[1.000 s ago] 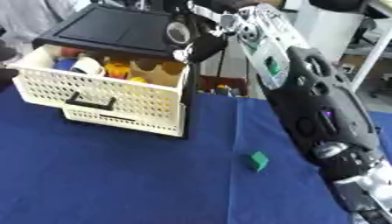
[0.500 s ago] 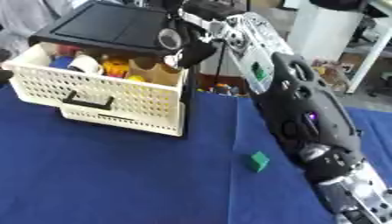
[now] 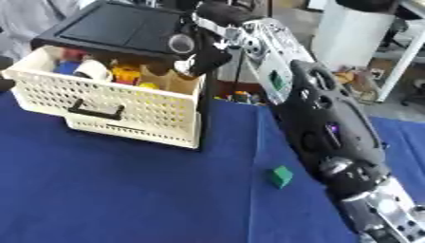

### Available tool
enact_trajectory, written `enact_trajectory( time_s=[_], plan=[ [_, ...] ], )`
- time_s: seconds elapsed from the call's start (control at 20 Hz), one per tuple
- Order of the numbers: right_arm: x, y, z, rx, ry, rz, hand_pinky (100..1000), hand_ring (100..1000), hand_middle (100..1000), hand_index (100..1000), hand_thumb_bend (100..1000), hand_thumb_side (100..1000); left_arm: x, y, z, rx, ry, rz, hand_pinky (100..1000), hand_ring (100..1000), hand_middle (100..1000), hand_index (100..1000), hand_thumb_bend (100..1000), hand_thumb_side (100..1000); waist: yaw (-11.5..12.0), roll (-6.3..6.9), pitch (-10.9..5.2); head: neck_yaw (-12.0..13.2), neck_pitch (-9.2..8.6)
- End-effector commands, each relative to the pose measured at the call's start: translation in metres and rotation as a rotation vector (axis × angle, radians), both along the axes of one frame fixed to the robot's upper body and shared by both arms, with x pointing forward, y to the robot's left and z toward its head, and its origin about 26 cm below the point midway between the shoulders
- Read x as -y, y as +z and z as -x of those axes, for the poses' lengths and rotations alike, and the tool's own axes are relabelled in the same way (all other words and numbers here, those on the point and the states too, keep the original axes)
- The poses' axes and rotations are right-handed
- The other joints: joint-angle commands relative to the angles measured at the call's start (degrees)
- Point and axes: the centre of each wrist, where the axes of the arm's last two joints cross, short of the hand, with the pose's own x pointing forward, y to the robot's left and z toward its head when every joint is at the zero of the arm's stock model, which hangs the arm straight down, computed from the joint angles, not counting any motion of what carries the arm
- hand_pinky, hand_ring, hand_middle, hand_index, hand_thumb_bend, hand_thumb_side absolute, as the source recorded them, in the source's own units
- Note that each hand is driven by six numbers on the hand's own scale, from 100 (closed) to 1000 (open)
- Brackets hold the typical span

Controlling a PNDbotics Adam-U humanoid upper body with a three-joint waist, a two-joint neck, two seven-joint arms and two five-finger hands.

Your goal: Pick up objects from table and place into drawer.

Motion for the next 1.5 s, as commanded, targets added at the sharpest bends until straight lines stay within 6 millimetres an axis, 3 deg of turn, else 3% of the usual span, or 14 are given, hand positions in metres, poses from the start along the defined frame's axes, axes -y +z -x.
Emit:
enact_trajectory(
  time_s=[0.05, 0.45, 0.7, 1.1, 1.5],
  plan=[
    [0.0009, 0.0068, 0.0016, 0.01, -0.001, 0.011, 308, 488, 548, 866, 100, 643, 0.0018, 0.0072, 0.003, 0.028, -0.015, -0.001, 769, 833, 694, 805, 462, 863, -0.1, 0.42, -0.86, -0.1, -0.64],
    [0.0005, 0.0071, 0.003, -0.005, 0.011, 0.02, 324, 504, 577, 877, 119, 677, 0.0018, 0.0068, 0.003, 0.025, -0.015, 0.001, 770, 833, 694, 805, 457, 863, -0.1, 0.64, -0.74, 0.0, -0.45],
    [-0.0006, 0.006, 0.0033, -0.017, 0.02, 0.023, 316, 495, 528, 825, 100, 651, 0.0015, 0.0062, 0.003, 0.02, -0.013, 0.003, 770, 833, 692, 803, 457, 864, -0.3, 0.74, -0.84, 0.1, -0.31],
    [-0.0019, 0.0027, 0.0035, -0.046, 0.02, 0.073, 361, 585, 710, 969, 193, 783, 0.0023, 0.0062, 0.003, 0.02, -0.016, 0.008, 770, 832, 691, 802, 460, 862, -0.9, 0.62, -1.11, 0.3, -0.03],
    [-0.0005, 0.0021, 0.0024, -0.06, 0.013, 0.064, 359, 593, 716, 963, 181, 776, 0.0026, 0.0062, 0.003, 0.019, -0.019, 0.008, 771, 833, 691, 801, 459, 862, -0.9, 0.6, -1.04, 0.2, -0.08]
  ],
)
